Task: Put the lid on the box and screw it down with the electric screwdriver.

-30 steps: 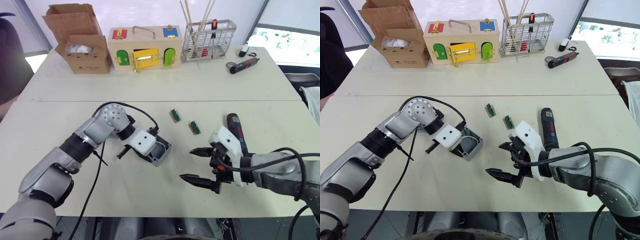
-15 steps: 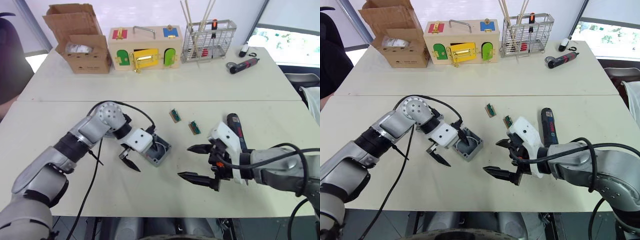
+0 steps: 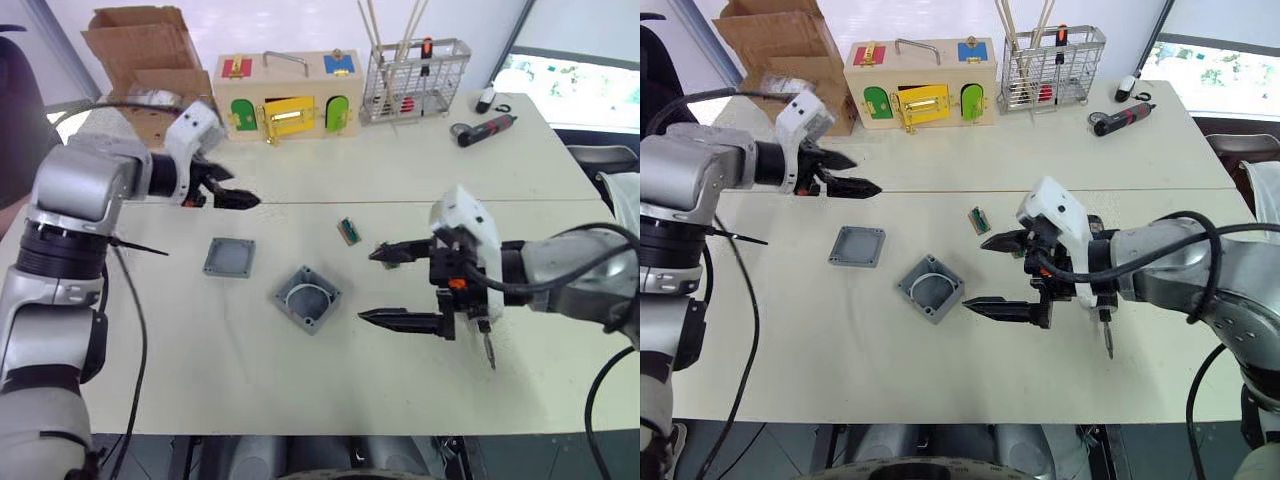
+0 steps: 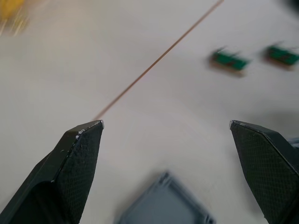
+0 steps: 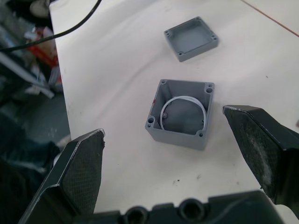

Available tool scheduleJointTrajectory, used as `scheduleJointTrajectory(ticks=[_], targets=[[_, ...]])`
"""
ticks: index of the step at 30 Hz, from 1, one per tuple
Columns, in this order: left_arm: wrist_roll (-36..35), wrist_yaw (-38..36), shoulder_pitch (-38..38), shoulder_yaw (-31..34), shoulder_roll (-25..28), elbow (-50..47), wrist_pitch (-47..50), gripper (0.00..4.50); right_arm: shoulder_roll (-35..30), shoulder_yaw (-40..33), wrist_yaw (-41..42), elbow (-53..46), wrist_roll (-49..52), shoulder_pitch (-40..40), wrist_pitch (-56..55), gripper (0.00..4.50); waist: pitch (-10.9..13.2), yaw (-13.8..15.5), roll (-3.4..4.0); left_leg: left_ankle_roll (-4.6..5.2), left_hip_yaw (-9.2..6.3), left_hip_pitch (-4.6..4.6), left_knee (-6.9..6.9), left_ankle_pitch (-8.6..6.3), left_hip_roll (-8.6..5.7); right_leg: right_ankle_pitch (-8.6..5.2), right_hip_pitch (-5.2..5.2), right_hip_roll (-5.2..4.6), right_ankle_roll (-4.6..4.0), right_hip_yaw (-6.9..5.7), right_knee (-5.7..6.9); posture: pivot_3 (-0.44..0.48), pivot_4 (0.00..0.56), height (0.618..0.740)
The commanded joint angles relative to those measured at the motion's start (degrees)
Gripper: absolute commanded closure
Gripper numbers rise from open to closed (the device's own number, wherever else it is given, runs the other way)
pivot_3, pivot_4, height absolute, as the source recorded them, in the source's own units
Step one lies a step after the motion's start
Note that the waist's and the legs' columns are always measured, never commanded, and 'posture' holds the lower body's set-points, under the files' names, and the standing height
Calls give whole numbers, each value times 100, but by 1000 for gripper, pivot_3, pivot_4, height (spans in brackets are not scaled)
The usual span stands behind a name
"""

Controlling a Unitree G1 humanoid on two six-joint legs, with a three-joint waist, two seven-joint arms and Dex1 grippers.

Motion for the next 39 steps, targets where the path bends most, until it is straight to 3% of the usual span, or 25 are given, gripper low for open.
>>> scheduleJointTrajectory(ticks=[1,7,13,19,31,39], targets=[[161,754,155,254,57,-469,1012,56,60,442,408,20,-676,-153,-370,0,0,3,0,0,0,-1,0,0,0,0,-1,-2,0,1,-1,0,150,740],[246,1692,697,345,-102,-1059,2118,56,488,936,656,151,-1375,-106,-758,0,0,16,0,-4,1,-3,-1,2,0,0,-10,-5,0,4,5,0,150,740],[161,2164,676,384,-316,-606,2496,56,1113,1041,402,103,-1576,63,-767,0,-1,34,-2,-19,1,-4,0,10,-2,0,-9,-9,0,4,6,0,150,740],[156,2089,493,-213,-101,29,1959,56,1467,941,-25,-97,-1600,300,-575,0,-1,26,-2,-41,1,-4,-2,23,-2,0,-13,-9,0,5,9,0,150,740],[281,1668,-223,-1128,-247,1292,1193,56,2195,833,-941,-525,-1464,737,-186,0,-2,9,-4,-49,1,-4,-4,27,-7,0,-16,-11,-1,5,12,0,150,740],[393,1448,-238,-1364,-336,1634,1003,56,2271,677,-1176,-583,-1323,730,-14,0,-2,17,-4,-49,1,-4,-5,27,-7,0,-15,-11,-1,5,13,0,150,740]])
